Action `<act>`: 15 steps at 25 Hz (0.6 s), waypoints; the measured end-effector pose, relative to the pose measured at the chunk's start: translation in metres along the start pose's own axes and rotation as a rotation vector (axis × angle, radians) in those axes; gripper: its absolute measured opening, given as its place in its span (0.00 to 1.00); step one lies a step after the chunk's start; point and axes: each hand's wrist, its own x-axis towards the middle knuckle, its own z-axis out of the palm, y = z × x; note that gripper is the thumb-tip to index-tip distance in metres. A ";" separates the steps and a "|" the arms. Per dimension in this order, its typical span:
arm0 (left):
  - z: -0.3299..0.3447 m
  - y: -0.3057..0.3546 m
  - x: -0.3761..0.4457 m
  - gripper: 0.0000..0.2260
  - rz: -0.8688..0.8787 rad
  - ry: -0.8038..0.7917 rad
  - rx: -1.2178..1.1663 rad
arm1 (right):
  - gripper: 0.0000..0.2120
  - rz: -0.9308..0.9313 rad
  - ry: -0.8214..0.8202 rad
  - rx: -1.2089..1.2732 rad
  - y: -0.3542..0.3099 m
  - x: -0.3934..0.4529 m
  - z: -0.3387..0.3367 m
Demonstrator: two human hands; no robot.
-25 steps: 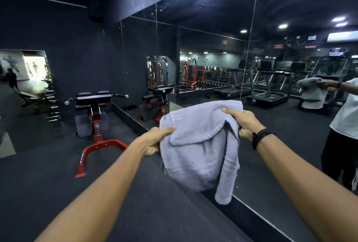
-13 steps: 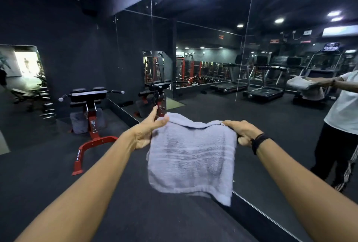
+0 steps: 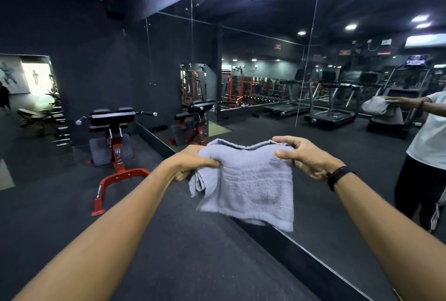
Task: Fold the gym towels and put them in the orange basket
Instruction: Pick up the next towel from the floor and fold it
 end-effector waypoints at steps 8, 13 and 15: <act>-0.018 0.012 -0.011 0.10 -0.199 -0.041 -0.054 | 0.16 -0.244 0.039 -1.074 0.008 -0.003 0.019; -0.046 0.006 -0.018 0.31 -0.145 -0.094 0.043 | 0.10 -0.108 0.128 -0.608 0.000 0.000 0.007; -0.048 0.000 -0.018 0.32 -0.097 -0.111 -0.077 | 0.09 -0.026 0.170 -0.433 -0.002 -0.004 0.017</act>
